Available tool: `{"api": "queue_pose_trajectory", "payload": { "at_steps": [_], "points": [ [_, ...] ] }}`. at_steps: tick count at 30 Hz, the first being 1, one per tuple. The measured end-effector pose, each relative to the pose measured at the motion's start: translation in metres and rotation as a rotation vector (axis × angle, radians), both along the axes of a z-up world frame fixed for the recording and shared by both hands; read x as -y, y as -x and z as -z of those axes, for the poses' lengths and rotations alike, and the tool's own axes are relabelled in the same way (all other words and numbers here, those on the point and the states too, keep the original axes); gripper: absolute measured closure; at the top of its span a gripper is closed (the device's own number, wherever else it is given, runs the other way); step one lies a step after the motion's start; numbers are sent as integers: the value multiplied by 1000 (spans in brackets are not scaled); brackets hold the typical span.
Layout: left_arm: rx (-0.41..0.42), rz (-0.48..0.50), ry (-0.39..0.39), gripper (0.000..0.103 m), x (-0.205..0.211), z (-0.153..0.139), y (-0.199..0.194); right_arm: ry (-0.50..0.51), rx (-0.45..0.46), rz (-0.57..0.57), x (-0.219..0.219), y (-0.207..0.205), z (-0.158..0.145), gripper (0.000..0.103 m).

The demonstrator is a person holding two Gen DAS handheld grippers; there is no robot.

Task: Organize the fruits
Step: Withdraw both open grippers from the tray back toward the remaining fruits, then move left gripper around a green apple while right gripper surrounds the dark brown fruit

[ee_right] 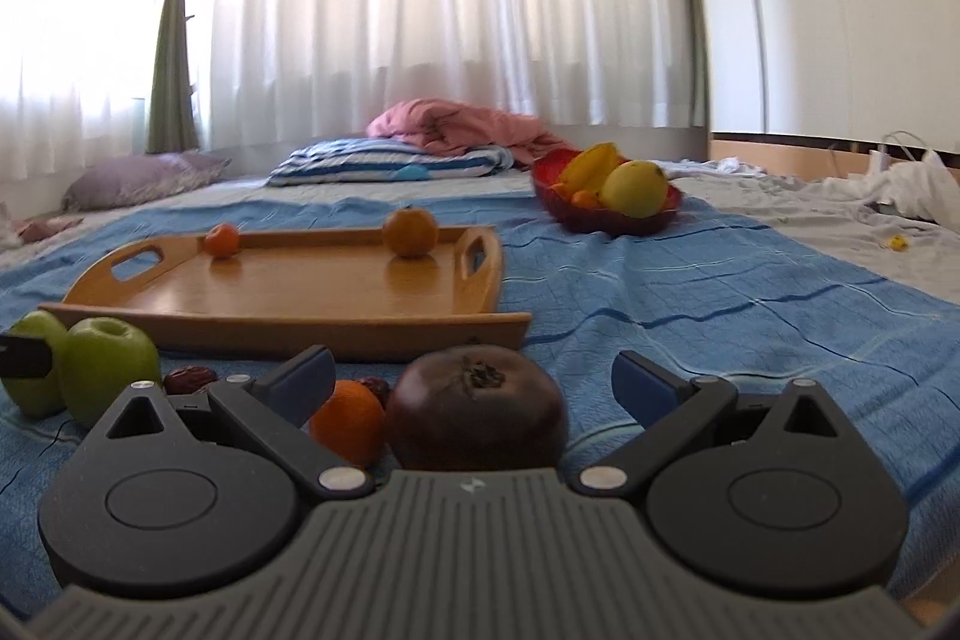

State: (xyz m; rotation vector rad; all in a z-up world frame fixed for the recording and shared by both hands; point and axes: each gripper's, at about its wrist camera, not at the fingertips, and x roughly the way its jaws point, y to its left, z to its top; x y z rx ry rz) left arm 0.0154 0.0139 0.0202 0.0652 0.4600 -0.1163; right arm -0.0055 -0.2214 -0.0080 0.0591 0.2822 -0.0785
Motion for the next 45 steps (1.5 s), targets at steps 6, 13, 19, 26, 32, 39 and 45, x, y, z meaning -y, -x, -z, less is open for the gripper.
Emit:
{"api": "queue_pose_trajectory", "payload": {
  "at_steps": [6, 13, 19, 26, 32, 39, 45],
  "points": [
    [-17, -2, 8, 24, -4, 1, 0, -3, 15, 37, 2, 5, 3, 0],
    [-31, -13, 16, 37, -7, 4, -2, -40, -8, 3, 4, 6, 5, 10],
    [-55, -21, 26, 37, -6, 8, -8, -50, -10, -19, 2, 7, 3, 21],
    [-70, -34, 49, 37, -7, 12, -12, -66, -16, -18, 3, 8, 4, 27],
    [-76, -21, 53, 44, -6, 14, -15, -119, -35, -23, 9, 5, 5, 27],
    [-78, -20, 56, 47, -4, 14, -15, -151, -51, -32, 12, 2, 5, 27],
    [-80, -20, 58, 47, -4, 15, -16, -164, -56, -36, 15, 1, 5, 29]
  ]
}}
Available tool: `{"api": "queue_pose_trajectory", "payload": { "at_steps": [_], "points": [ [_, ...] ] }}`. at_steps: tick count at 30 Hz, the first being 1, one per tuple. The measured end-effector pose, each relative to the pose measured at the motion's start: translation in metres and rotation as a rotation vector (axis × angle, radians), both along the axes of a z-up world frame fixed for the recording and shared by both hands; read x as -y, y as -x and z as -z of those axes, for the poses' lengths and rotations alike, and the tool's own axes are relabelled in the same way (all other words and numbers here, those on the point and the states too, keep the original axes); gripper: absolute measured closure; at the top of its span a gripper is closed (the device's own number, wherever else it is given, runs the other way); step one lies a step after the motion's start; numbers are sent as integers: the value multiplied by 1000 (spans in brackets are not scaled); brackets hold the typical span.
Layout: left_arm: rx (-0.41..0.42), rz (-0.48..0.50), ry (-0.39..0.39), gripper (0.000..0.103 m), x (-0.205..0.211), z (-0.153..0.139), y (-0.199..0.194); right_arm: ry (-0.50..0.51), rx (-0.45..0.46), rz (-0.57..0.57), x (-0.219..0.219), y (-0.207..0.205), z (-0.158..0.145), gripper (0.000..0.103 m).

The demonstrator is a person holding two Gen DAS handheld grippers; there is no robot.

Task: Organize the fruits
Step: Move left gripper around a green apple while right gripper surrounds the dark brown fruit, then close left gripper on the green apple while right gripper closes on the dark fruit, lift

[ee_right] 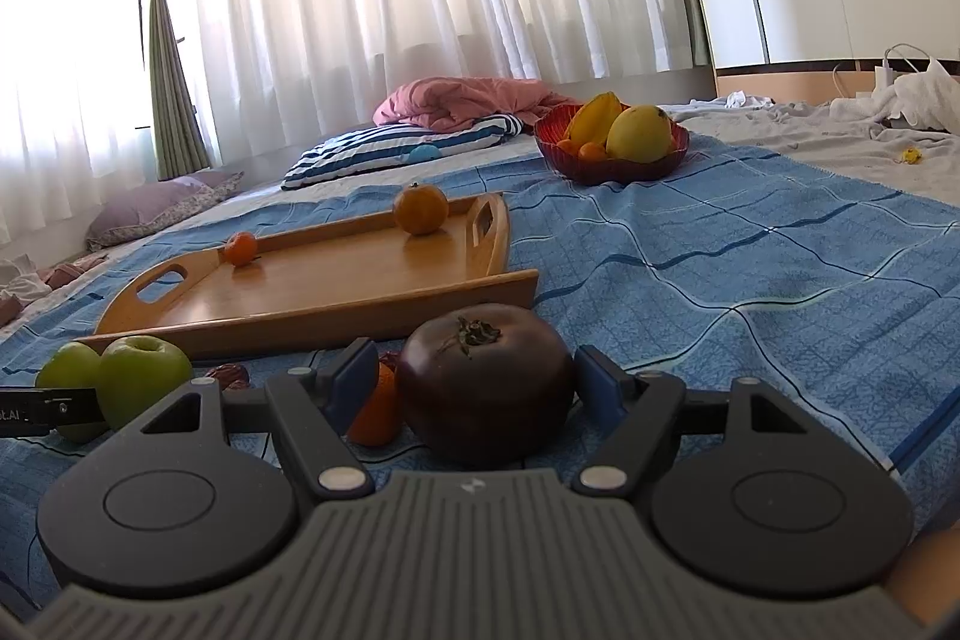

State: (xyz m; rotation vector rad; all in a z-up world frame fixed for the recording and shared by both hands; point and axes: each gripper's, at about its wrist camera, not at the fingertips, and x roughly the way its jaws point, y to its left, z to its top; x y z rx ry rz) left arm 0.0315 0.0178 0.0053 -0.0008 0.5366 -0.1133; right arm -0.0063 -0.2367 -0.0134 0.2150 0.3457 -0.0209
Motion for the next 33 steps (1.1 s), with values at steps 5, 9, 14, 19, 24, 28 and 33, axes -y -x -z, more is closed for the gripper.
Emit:
{"api": "queue_pose_trajectory", "payload": {
  "at_steps": [5, 9, 14, 19, 24, 28, 33],
  "points": [
    [0, -1, -1, 47, 0, 0, 0, -7, -3, 2, 2, 0, 0, 31],
    [0, -5, 2, 48, 0, 0, 0, 1, -8, 7, 2, 1, 0, 37],
    [9, -17, -21, 48, 4, 0, 3, 10, -7, 2, 2, 2, -2, 37],
    [10, -22, -26, 48, 6, -1, 5, 23, -1, 7, -2, 3, -3, 38],
    [12, -34, -27, 48, 3, -5, 8, 28, 3, 6, -2, 4, -4, 38],
    [21, -46, -26, 48, -1, -8, 8, 31, 5, 8, -3, 5, -5, 38],
    [29, -53, -27, 48, -3, -12, 8, 32, 9, 8, -3, 5, -7, 38]
  ]
}}
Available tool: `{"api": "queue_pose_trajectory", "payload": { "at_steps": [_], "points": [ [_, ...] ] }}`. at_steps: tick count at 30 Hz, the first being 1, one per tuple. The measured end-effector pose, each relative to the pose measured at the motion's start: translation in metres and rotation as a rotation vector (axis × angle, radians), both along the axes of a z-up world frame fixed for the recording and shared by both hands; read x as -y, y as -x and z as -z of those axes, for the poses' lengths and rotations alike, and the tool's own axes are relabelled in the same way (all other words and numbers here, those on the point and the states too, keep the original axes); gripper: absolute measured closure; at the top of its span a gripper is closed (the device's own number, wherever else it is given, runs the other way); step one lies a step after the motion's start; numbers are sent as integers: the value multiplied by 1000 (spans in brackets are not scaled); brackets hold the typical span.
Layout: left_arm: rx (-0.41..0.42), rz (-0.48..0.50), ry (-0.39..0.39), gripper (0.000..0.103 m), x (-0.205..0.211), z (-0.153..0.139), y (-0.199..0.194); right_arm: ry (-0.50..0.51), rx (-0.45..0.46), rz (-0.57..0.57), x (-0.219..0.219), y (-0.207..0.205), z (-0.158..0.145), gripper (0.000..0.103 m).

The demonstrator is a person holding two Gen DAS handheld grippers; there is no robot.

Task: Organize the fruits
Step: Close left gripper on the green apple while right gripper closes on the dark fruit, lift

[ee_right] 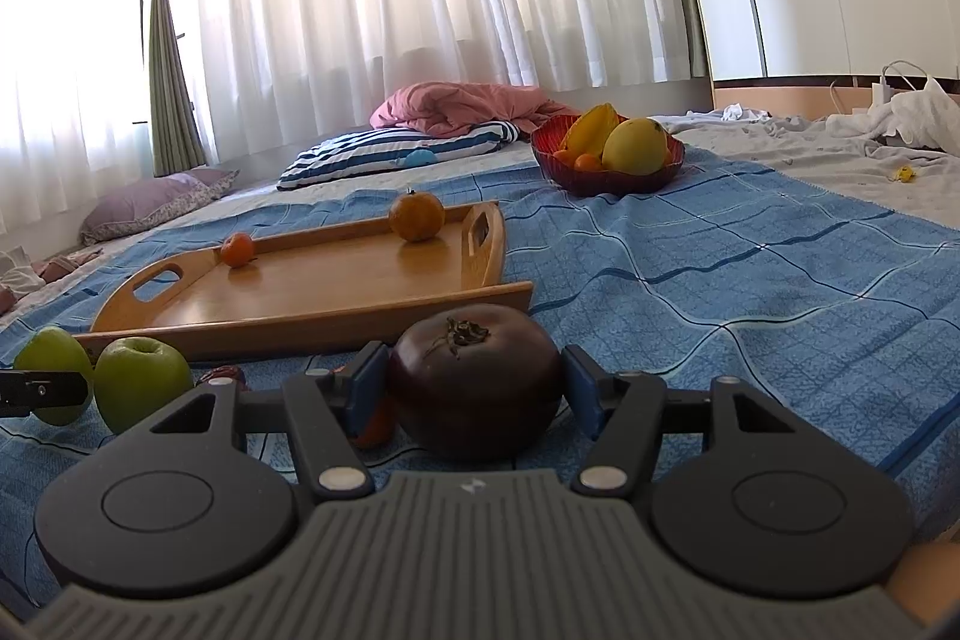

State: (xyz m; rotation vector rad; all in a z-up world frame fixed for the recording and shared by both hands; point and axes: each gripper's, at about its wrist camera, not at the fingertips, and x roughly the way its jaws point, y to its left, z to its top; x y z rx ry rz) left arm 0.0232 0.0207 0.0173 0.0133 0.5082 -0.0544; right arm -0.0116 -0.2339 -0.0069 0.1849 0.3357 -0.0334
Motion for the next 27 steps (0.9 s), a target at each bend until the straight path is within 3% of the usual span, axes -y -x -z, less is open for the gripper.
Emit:
{"api": "queue_pose_trajectory", "payload": {
  "at_steps": [27],
  "points": [
    [43, 16, 13, 48, 2, -31, -16, 14, 90, -43, -2, -16, -33, 38]
  ]
}}
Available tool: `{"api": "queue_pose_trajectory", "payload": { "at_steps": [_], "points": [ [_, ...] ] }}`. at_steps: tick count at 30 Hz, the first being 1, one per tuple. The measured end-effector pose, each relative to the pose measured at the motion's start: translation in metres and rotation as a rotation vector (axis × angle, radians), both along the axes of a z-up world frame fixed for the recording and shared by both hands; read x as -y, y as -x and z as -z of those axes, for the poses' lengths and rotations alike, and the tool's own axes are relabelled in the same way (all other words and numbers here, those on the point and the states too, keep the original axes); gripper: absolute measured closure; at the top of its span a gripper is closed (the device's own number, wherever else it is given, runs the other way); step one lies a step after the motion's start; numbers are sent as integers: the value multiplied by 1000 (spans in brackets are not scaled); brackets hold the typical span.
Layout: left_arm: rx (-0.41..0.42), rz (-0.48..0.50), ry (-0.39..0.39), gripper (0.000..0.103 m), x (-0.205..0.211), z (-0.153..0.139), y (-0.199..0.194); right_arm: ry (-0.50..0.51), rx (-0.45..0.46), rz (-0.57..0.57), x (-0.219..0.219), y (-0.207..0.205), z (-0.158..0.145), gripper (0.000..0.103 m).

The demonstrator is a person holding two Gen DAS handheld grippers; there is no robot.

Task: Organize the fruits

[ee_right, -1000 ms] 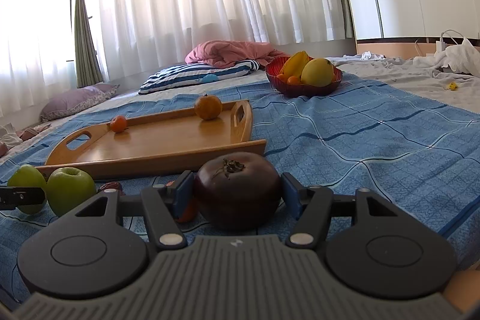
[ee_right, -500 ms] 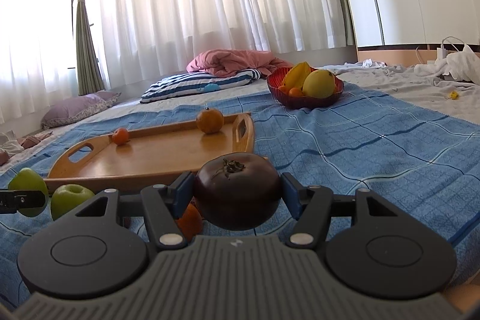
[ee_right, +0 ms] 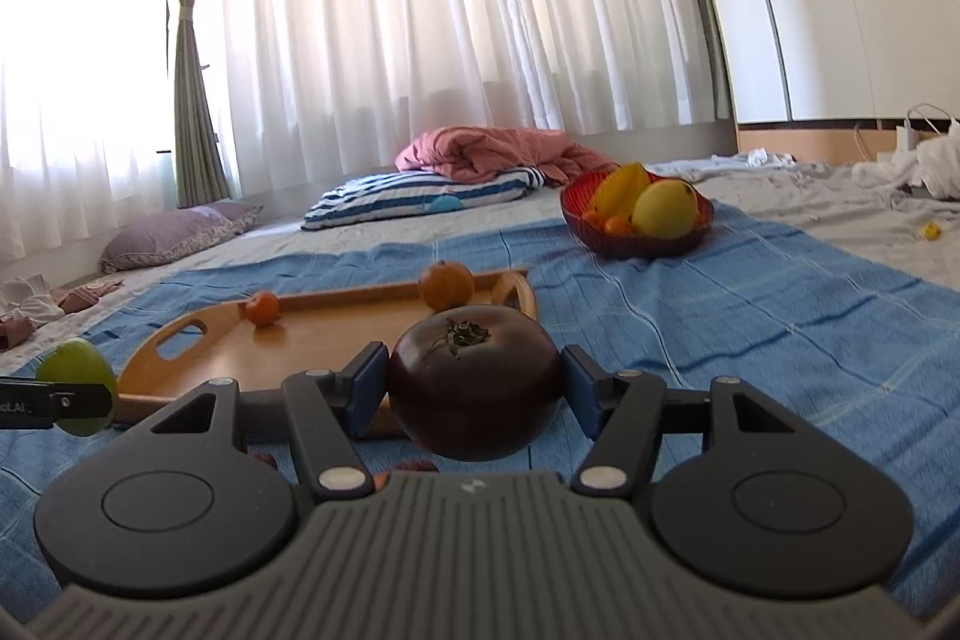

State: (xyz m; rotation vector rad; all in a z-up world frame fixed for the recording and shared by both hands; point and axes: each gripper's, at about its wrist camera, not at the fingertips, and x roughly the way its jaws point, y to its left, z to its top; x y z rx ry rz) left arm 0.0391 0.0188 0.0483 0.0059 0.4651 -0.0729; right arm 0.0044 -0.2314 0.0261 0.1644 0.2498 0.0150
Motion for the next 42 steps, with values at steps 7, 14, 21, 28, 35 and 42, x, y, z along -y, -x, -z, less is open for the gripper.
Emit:
{"api": "queue_pose_trajectory", "payload": {
  "at_steps": [7, 14, 21, 28, 35, 42],
  "points": [
    [5, 13, 18, 48, -2, -12, -11, 28, 15, -37, -8, -11, -10, 38],
    [2, 27, 33, 48, -5, -22, -25, 25, 9, -76, -18, -28, -18, 38],
    [-12, 38, 59, 48, -5, -28, -41, 8, 11, -100, -21, -46, -30, 38],
    [-34, 52, 80, 48, -7, -32, -62, 18, -10, -107, -21, -69, -37, 38],
    [-61, 56, 105, 48, -10, -33, -89, 32, -64, -94, -16, -95, -37, 38],
    [-97, 38, 109, 48, -14, -32, -122, 23, -146, -105, -12, -132, -35, 38]
  ]
}}
